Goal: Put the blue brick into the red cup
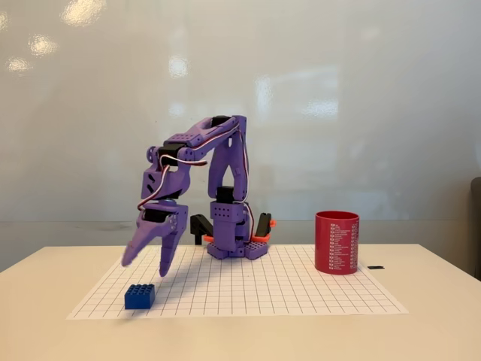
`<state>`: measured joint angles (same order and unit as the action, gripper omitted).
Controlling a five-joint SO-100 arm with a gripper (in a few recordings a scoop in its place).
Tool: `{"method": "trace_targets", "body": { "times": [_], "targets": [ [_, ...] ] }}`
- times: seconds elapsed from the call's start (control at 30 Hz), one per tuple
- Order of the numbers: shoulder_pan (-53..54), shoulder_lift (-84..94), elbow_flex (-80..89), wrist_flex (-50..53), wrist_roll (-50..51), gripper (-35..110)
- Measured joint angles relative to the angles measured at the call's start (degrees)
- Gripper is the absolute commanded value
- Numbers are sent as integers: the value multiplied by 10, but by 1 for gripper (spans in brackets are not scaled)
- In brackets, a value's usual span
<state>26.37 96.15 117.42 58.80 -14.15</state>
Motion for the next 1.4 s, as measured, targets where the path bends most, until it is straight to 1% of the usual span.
{"method": "trace_targets", "body": {
  "times": [0.2,0.27,0.33,0.37,0.4,0.43,0.8,1.03,1.2,1.4],
  "targets": [
    [5,-103,-47,-14,-7,60],
    [9,-120,-62,-18,-19,55],
    [13,-127,-76,-23,-30,41],
    [14,-132,-81,-27,-38,25],
    [11,-133,-83,-32,-50,6],
    [10,-133,-85,-36,-62,0],
    [9,-132,-79,-77,-87,-1],
    [10,-115,-72,-95,-57,-1],
    [6,-56,-150,-18,-49,-1],
    [-19,25,-298,128,-29,-1]
  ]
}}
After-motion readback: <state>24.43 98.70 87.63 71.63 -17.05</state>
